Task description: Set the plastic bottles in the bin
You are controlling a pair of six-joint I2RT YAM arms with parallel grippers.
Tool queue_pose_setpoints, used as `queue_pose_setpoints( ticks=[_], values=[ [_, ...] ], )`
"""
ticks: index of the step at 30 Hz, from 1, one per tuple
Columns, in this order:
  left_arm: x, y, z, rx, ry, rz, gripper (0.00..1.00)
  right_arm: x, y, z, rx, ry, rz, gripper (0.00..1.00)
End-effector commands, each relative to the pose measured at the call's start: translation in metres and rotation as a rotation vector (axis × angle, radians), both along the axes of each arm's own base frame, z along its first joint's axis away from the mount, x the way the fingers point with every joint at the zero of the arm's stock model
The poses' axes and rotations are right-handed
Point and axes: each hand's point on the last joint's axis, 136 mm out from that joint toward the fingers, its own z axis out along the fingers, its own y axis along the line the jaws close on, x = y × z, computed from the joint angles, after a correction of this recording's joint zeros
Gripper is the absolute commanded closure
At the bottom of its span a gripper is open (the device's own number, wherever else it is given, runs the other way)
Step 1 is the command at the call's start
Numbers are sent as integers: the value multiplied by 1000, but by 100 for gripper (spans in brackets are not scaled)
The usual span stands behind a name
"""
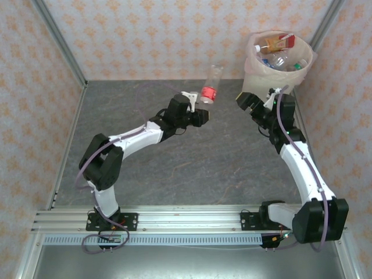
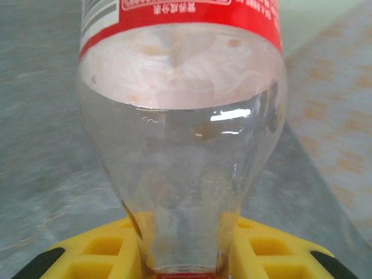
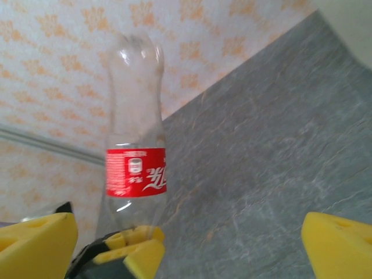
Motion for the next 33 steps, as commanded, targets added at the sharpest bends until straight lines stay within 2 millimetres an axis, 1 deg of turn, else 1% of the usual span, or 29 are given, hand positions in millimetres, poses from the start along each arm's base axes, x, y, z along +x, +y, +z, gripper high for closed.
queue_pose_setpoints(
  ticks=[1, 2, 4, 7, 9, 11, 15, 17, 19, 21, 23, 25, 26, 28, 29, 30, 32, 33],
  values=[
    [-34, -28, 36, -85, -98, -203, 100, 3, 29, 34, 95, -104, 161, 1],
    [-40, -31, 41, -100, -97, -229, 100, 3, 35, 42, 124, -142, 192, 1],
    [-51, -37, 47, -125, -98, -274, 100, 6, 34, 55, 144, -209, 178, 1],
    [-67, -45, 56, -145, -109, -340, 100, 10, 30, 64, 139, -255, 152, 1],
    [-76, -50, 59, -141, -113, -379, 100, 12, 33, 65, 149, -259, 158, 1],
    [-85, -56, 61, -131, -124, -415, 100, 17, 35, 62, 146, -238, 151, 1],
    [-95, -63, 65, -126, -142, -461, 100, 22, 30, 55, 132, -215, 114, 1],
    [-96, -64, 64, -124, -143, -469, 100, 21, 27, 57, 124, -225, 96, 6],
    [-96, -63, 62, -119, -143, -470, 100, 18, 25, 61, 110, -238, 88, 21],
    [-98, -62, 61, -114, -140, -473, 100, 15, 24, 66, 93, -253, 86, 32],
    [-99, -61, 61, -109, -138, -476, 99, 11, 24, 68, 75, -262, 93, 39],
    [-100, -61, 62, -106, -138, -478, 88, 11, 23, 66, 55, -258, 96, 44],
    [-101, -60, 63, -105, -138, -481, 79, 4, 21, 76, 45, -282, 88, 46],
    [-103, -59, 65, -101, -134, -481, 52, 2, 16, 78, 5, -286, 65, 51],
    [-104, -58, 67, -100, -135, -481, 42, 1, 12, 79, -17, -288, 46, 52],
    [-104, -56, 68, -97, -137, -475, 31, 1, 4, 81, -51, -287, 6, 53],
    [-101, -50, 70, -88, -148, -428, 1, 1, -19, 85, -140, -279, -115, 56],
    [-98, -44, 71, -84, -163, -392, 0, 0, -34, 89, -194, -273, -191, 58]
  ],
)
